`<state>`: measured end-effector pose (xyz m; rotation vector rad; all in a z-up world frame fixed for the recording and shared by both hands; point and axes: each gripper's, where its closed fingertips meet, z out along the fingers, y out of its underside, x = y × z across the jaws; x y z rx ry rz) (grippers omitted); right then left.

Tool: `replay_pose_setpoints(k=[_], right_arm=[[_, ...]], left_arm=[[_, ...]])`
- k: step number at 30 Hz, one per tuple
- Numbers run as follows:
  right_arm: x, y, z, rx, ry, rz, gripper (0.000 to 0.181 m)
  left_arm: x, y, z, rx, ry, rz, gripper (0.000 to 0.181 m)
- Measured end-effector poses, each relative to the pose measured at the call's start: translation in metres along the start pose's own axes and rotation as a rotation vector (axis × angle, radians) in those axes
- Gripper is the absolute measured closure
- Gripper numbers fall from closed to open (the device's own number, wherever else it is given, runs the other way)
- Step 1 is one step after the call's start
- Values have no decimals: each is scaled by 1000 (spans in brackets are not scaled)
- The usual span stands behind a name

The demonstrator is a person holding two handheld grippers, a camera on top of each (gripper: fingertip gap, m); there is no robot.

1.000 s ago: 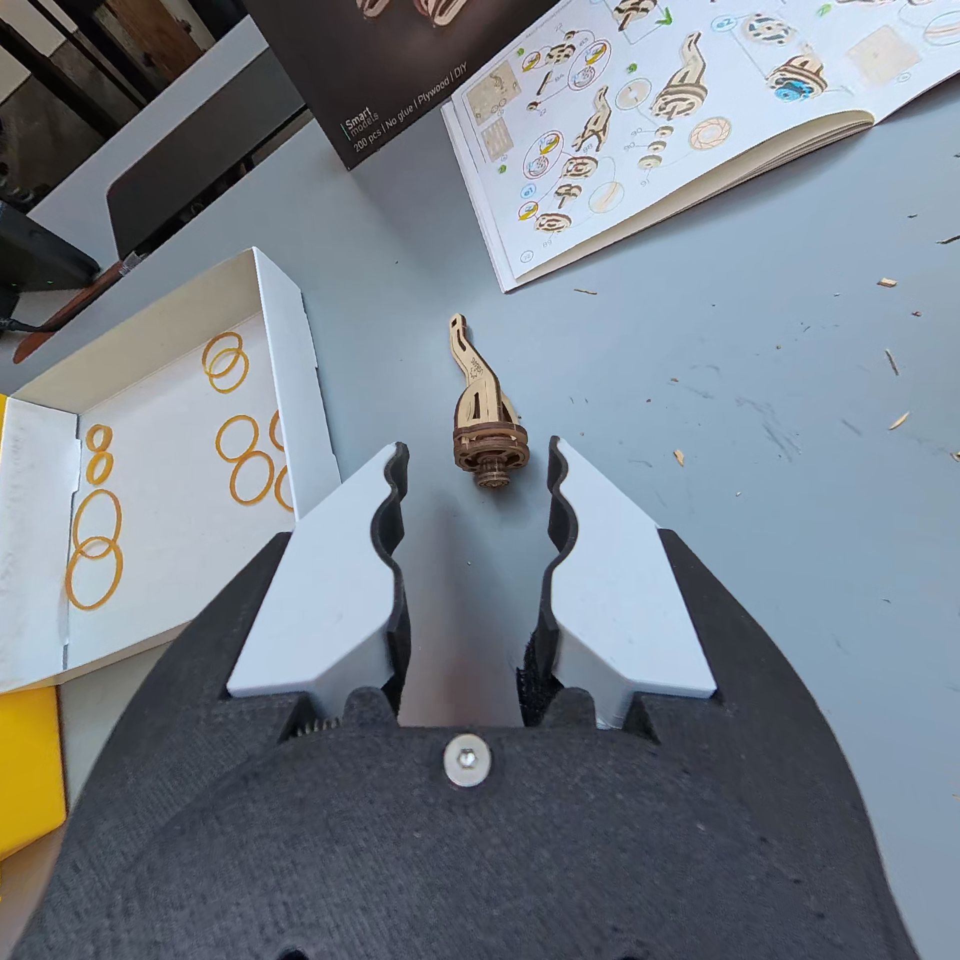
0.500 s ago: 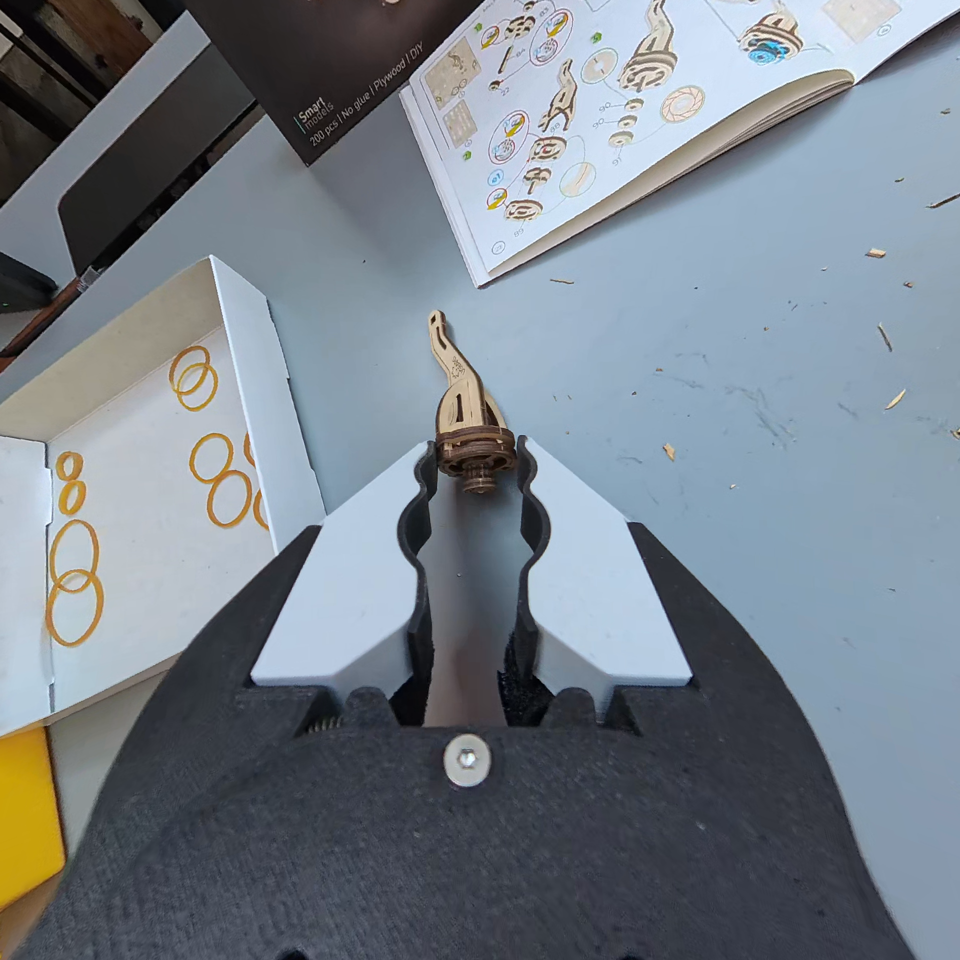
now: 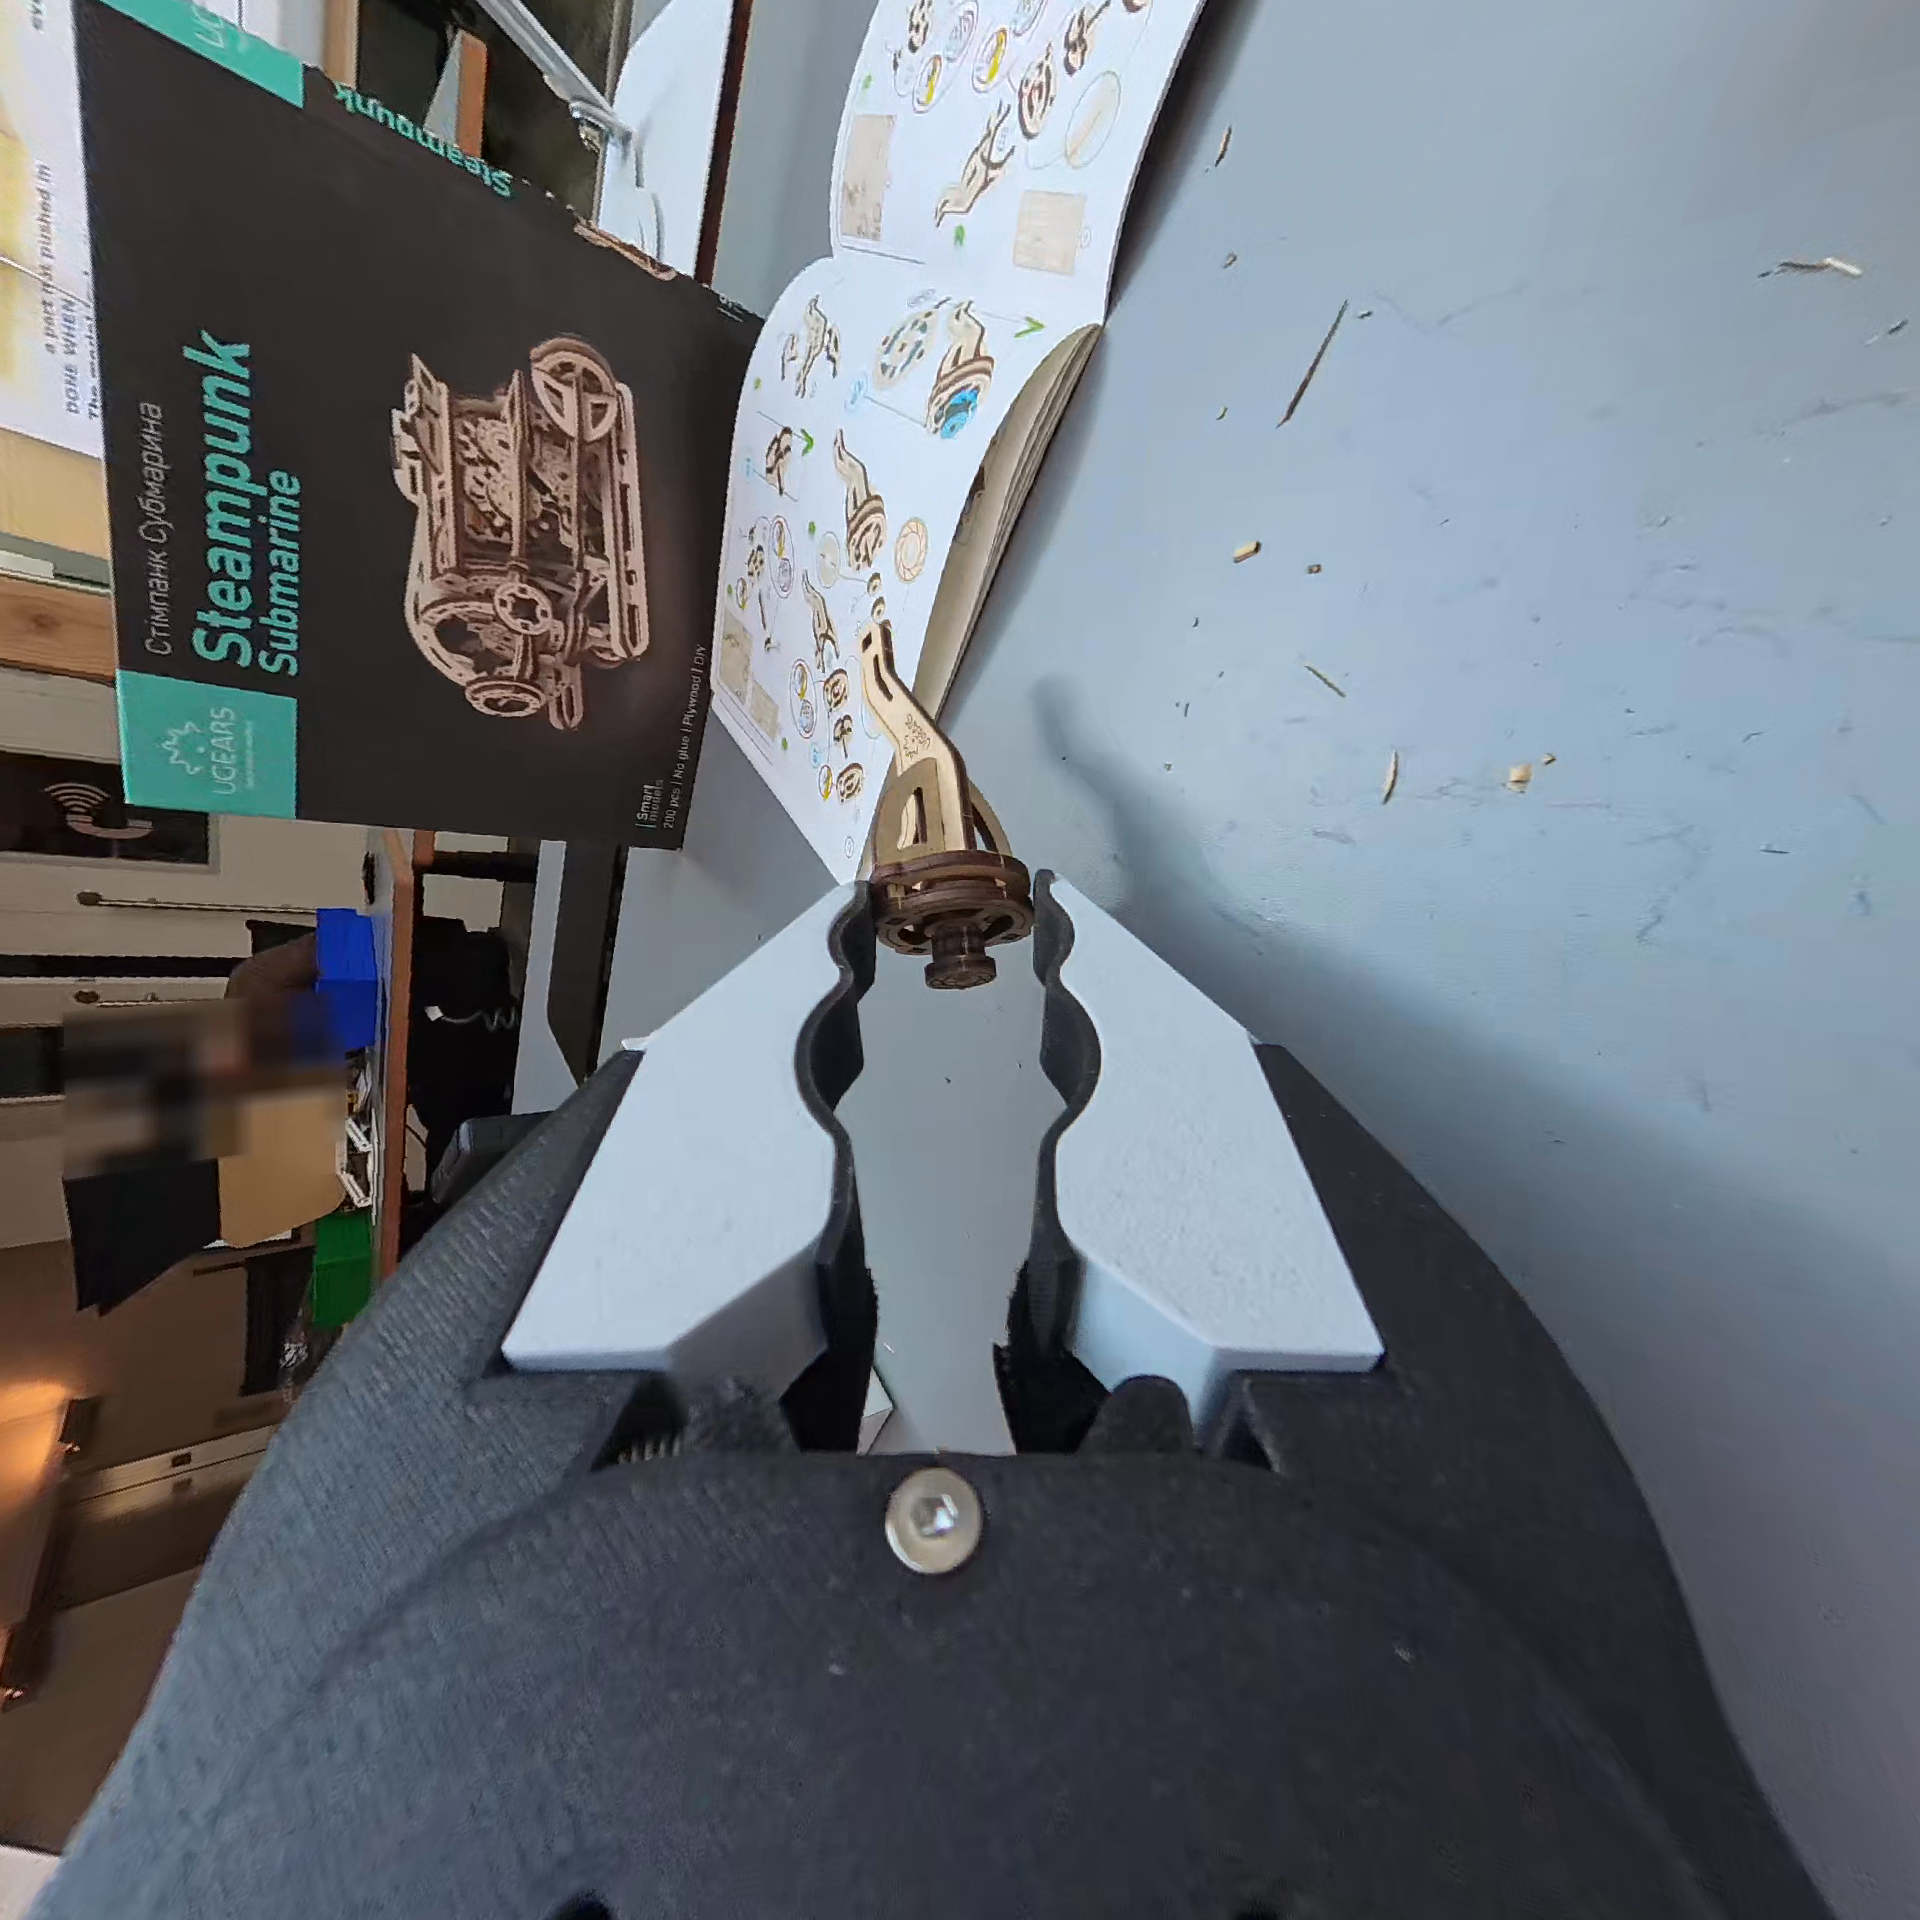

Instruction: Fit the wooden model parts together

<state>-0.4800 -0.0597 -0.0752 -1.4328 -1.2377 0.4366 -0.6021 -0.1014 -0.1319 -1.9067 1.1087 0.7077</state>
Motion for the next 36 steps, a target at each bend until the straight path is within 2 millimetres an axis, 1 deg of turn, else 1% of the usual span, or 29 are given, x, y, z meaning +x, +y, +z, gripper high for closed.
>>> replay_pose_setpoints(k=[10, 13, 17, 20, 23, 26, 32, 36], right_arm=[[0, 3, 1, -15, -6, -7, 125], [0, 4, 1, -22, -7, -5, 125], [0, 6, 2, -30, -9, -7, 124], [1, 7, 3, -39, -7, -12, 124], [1, 7, 3, -39, -6, -12, 123], [2, 7, 3, -40, -5, -11, 123], [1, 8, 3, -44, -9, -12, 123], [1, 9, 4, -48, -9, -11, 123]], left_arm=[[8, -8, 1, 22, 118, -58, 152], [10, -2, 2, -3, 140, -72, 152], [18, 9, 3, -56, 214, -131, 152], [19, 10, 3, -51, 248, -179, 152], [14, 13, 3, -58, 250, -201, 152], [14, 10, 3, -41, 269, -241, 152], [15, 17, 5, -60, 253, -240, 152], [19, 16, 2, -44, 268, -269, 152]])
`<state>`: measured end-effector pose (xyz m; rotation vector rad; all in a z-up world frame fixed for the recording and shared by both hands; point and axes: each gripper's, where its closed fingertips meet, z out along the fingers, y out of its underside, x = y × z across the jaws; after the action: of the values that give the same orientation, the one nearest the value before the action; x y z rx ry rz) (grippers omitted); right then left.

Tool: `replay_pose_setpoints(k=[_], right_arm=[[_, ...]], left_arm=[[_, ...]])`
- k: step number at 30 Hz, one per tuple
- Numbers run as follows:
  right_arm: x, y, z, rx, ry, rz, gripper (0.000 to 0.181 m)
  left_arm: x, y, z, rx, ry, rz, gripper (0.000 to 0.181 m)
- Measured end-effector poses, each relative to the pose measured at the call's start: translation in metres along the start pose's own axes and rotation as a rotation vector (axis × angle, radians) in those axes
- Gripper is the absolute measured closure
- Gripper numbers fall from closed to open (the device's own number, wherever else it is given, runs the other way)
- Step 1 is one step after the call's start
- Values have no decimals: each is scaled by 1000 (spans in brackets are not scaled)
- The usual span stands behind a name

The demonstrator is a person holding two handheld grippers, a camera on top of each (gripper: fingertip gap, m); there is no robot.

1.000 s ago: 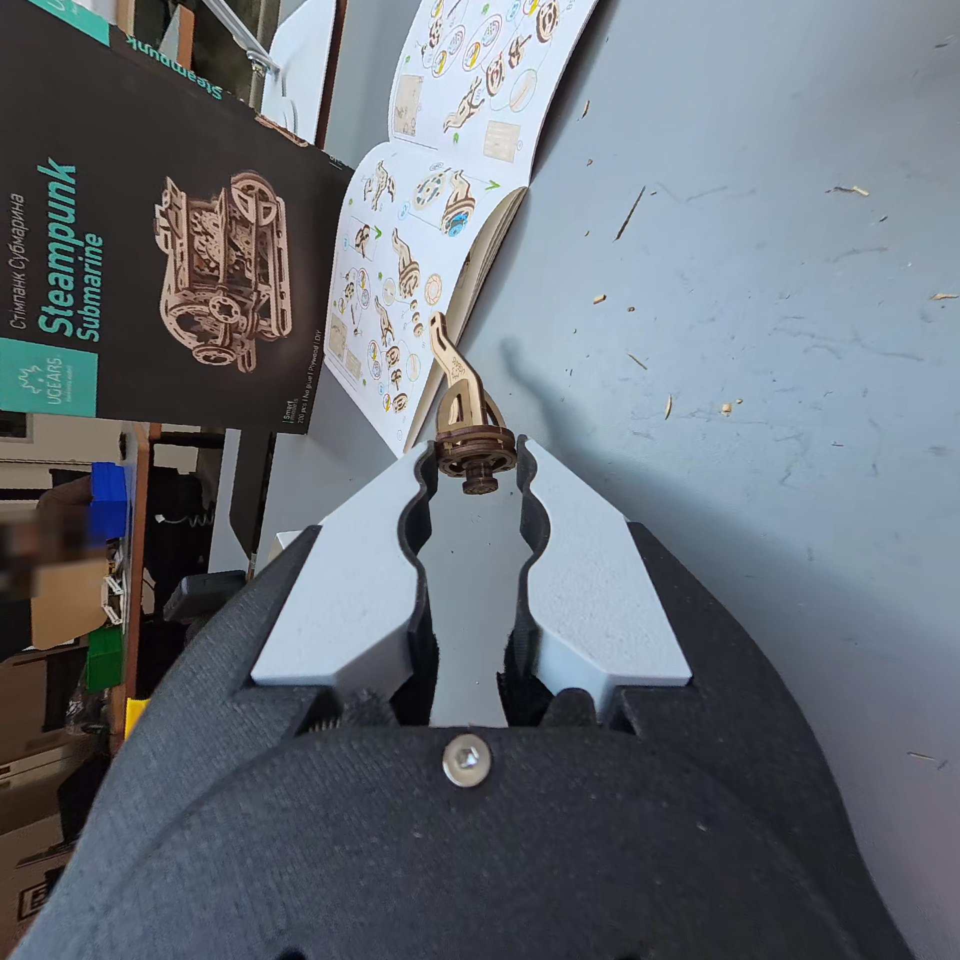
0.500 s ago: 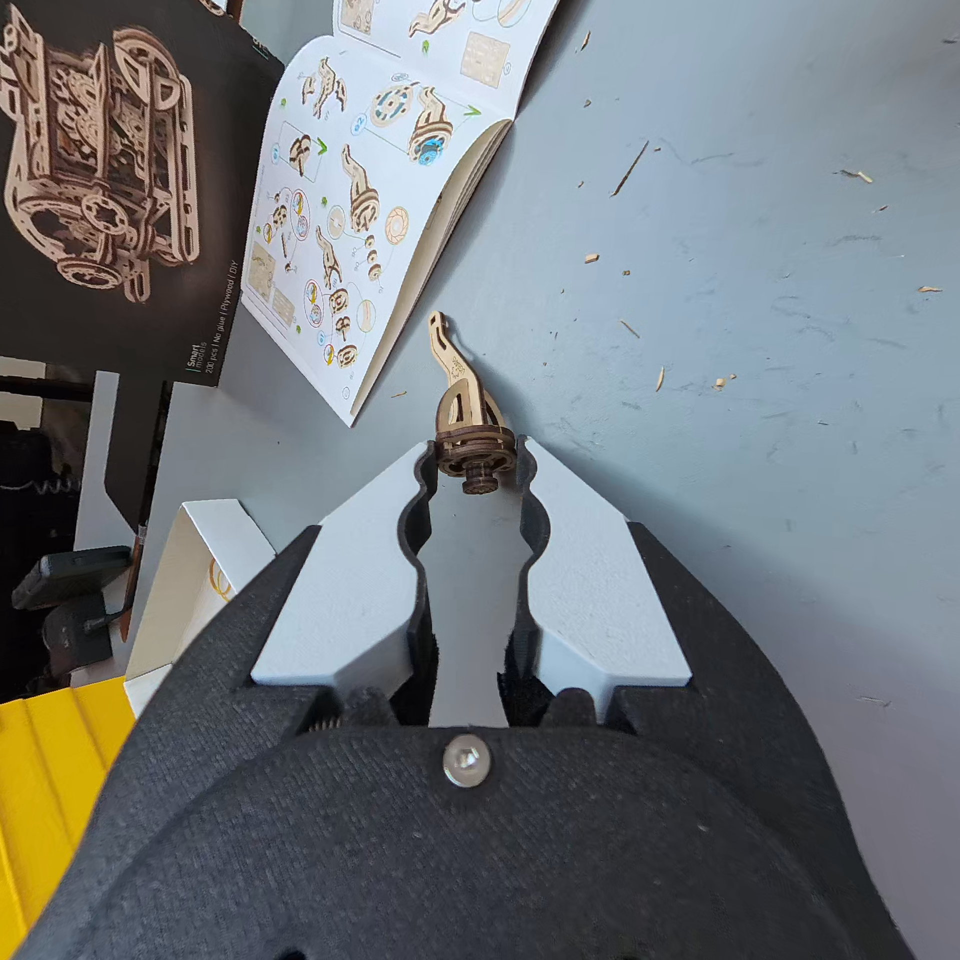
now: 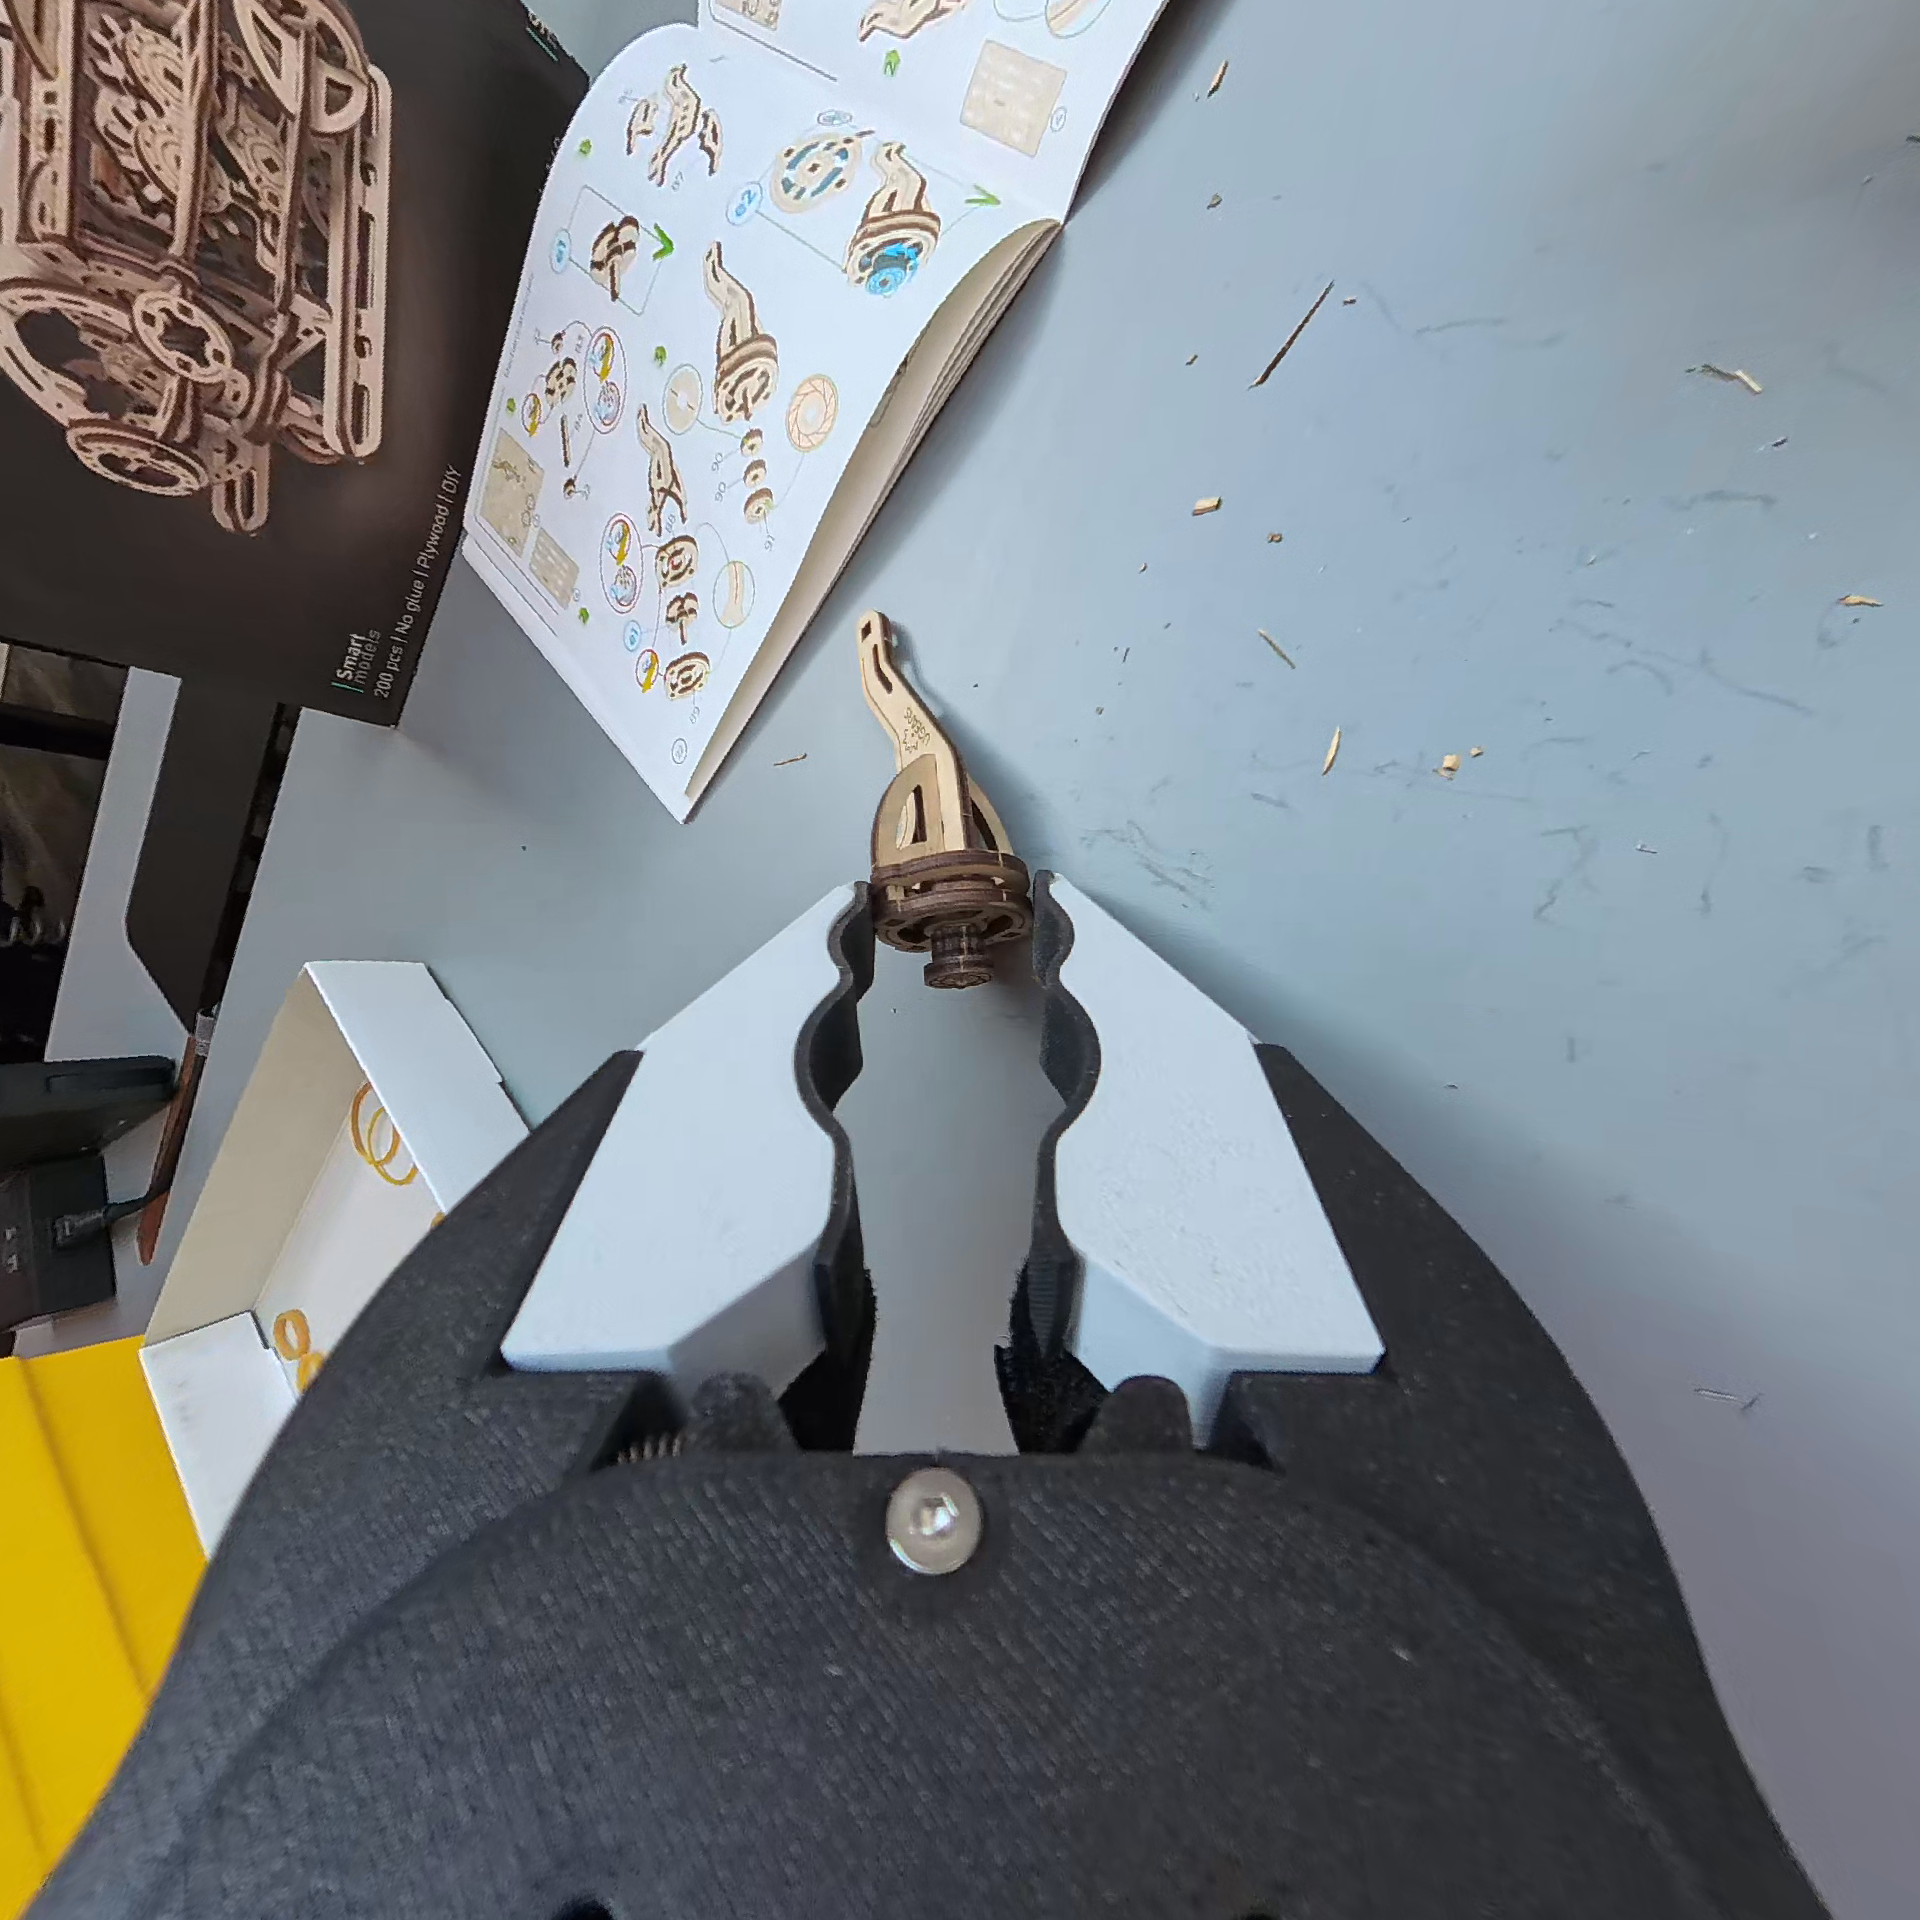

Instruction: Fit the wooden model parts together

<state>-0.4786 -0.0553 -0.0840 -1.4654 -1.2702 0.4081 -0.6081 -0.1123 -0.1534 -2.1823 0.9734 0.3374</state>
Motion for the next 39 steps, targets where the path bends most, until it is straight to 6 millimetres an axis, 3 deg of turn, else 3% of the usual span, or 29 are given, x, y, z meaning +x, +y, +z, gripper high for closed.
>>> replay_pose_setpoints(k=[15, 23, 39], right_arm=[[0, 1, 0, -3, 0, 0, 122], [-1, 2, 1, -8, -2, -8, 122], [-1, 3, 1, -12, -5, -9, 122]], left_arm=[[-4, 11, 1, -9, -1, -32, 152], [-19, 19, 5, -30, -4, -54, 152], [-26, 29, 5, -31, -2, -99, 151]])
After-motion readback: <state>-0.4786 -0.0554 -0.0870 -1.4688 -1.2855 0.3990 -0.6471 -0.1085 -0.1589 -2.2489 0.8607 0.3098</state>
